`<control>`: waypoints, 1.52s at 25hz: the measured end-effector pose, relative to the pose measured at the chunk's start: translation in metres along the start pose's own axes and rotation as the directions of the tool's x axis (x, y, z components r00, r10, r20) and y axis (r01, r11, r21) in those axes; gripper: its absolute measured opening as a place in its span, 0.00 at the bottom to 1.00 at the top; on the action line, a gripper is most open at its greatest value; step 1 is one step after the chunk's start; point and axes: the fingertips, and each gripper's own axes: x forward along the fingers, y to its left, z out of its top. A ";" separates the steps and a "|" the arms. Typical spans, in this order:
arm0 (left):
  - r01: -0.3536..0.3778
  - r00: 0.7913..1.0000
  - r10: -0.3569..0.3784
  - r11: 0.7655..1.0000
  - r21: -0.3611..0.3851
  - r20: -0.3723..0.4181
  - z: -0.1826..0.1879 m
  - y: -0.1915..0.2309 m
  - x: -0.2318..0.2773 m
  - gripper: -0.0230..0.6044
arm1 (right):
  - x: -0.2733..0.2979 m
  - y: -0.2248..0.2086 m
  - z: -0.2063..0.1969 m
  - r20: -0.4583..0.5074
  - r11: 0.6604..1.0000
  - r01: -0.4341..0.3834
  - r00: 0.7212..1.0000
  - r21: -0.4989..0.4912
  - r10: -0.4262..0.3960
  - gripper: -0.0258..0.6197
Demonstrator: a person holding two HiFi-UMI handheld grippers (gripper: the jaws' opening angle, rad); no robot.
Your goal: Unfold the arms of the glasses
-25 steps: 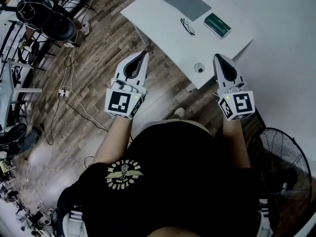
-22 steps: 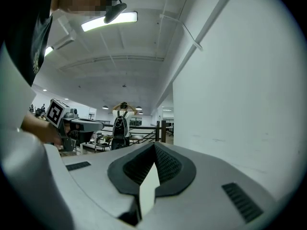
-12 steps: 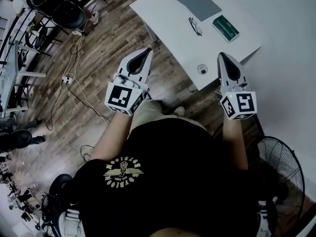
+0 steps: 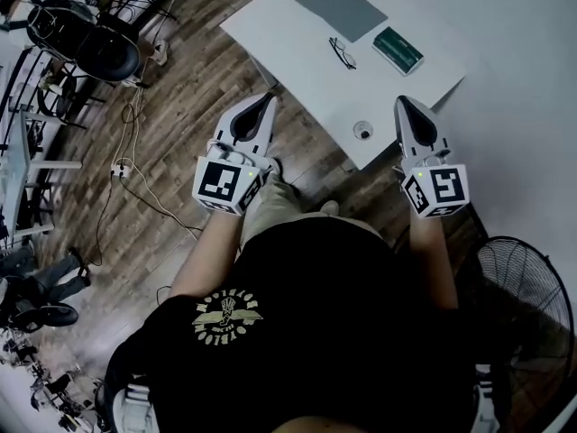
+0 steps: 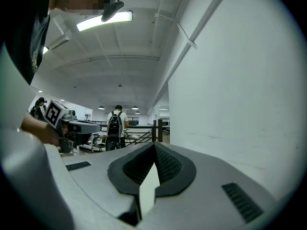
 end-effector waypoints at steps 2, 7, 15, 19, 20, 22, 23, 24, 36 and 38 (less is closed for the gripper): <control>0.013 1.000 -0.013 1.000 -0.002 -0.001 -0.004 0.004 0.003 0.05 | 0.002 0.000 0.000 -0.005 1.000 0.013 1.000 -0.005 -0.013 0.04; 0.045 0.999 -0.046 0.999 -0.030 -0.012 -0.014 0.023 0.030 0.05 | 0.023 -0.003 -0.005 -0.030 0.999 0.033 0.999 -0.003 -0.033 0.04; 0.109 0.994 -0.109 0.993 -0.034 -0.013 -0.019 0.064 0.060 0.05 | 0.070 0.004 -0.006 -0.057 0.998 0.069 0.996 -0.005 -0.069 0.04; 0.122 0.992 -0.123 0.991 -0.050 -0.020 -0.027 0.099 0.073 0.05 | 0.102 0.007 -0.007 -0.073 0.996 0.091 0.993 -0.007 -0.091 0.04; 0.124 0.992 -0.125 0.991 -0.053 -0.019 -0.029 0.108 0.074 0.05 | 0.109 0.010 -0.007 -0.078 0.995 0.095 0.992 -0.008 -0.095 0.04; 0.129 0.991 -0.130 0.990 -0.059 -0.019 -0.032 0.127 0.078 0.05 | 0.125 0.018 -0.007 -0.089 0.995 0.101 0.991 -0.010 -0.101 0.04; 0.133 0.991 -0.135 0.989 -0.063 -0.019 -0.032 0.136 0.081 0.05 | 0.134 0.020 -0.006 -0.094 0.995 0.104 0.990 -0.012 -0.104 0.04; 0.138 0.990 -0.140 0.988 -0.068 -0.019 -0.033 0.145 0.085 0.05 | 0.142 0.022 -0.006 -0.099 0.994 0.108 0.989 -0.013 -0.109 0.04; 0.297 0.955 -0.297 0.952 -0.074 0.004 -0.030 0.216 0.119 0.05 | 0.214 0.046 0.007 -0.138 0.972 0.227 0.963 -0.060 -0.233 0.04; 0.324 0.946 -0.324 0.943 -0.073 0.006 -0.031 0.230 0.124 0.05 | 0.227 0.053 0.010 -0.144 0.966 0.244 0.957 -0.081 -0.253 0.04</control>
